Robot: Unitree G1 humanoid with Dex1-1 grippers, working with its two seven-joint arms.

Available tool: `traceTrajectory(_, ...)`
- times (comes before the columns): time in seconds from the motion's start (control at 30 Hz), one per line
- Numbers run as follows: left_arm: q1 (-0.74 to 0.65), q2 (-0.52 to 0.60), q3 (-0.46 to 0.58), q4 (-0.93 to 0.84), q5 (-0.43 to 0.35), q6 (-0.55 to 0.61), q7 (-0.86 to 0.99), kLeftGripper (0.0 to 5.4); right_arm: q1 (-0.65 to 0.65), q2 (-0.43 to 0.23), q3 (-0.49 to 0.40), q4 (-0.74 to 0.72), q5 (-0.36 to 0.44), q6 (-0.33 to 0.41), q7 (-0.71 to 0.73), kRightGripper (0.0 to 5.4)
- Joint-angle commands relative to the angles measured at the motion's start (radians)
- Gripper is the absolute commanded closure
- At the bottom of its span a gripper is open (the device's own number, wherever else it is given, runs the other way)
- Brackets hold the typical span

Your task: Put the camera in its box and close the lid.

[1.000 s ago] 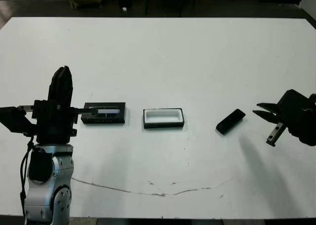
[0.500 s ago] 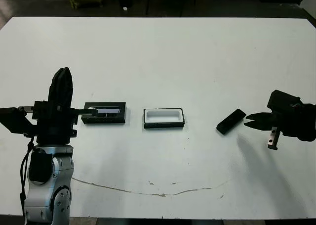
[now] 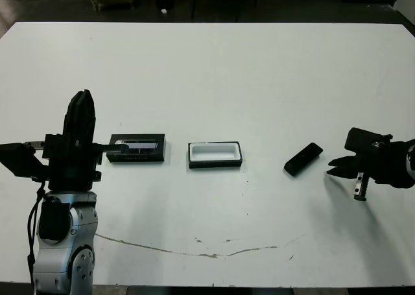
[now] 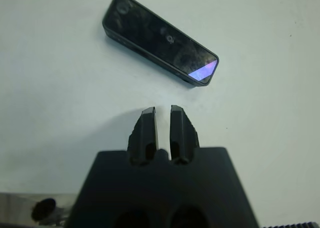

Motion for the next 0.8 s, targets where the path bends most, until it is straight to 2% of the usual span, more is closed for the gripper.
traceTrajectory(0.03,0.011,0.006,0.002,0.016,0.000,-0.001,-0.007,5.39,-0.011,0.000,0.015,0.042,-0.012,-0.018,0.018,5.40)
traceTrajectory(0.27,0.016,0.003,-0.004,0.008,0.020,0.000,0.007,5.39,-0.027,0.018,0.029,0.099,-0.024,-0.055,0.025,5.40)
traceTrajectory(0.4,0.015,0.001,-0.002,0.014,0.003,-0.001,-0.001,5.39,-0.049,0.044,0.045,0.149,-0.028,-0.069,0.031,5.40)
traceTrajectory(0.8,0.015,0.004,-0.002,0.018,0.009,-0.009,-0.002,5.39,-0.132,0.124,0.118,0.314,-0.087,-0.181,0.045,5.40)
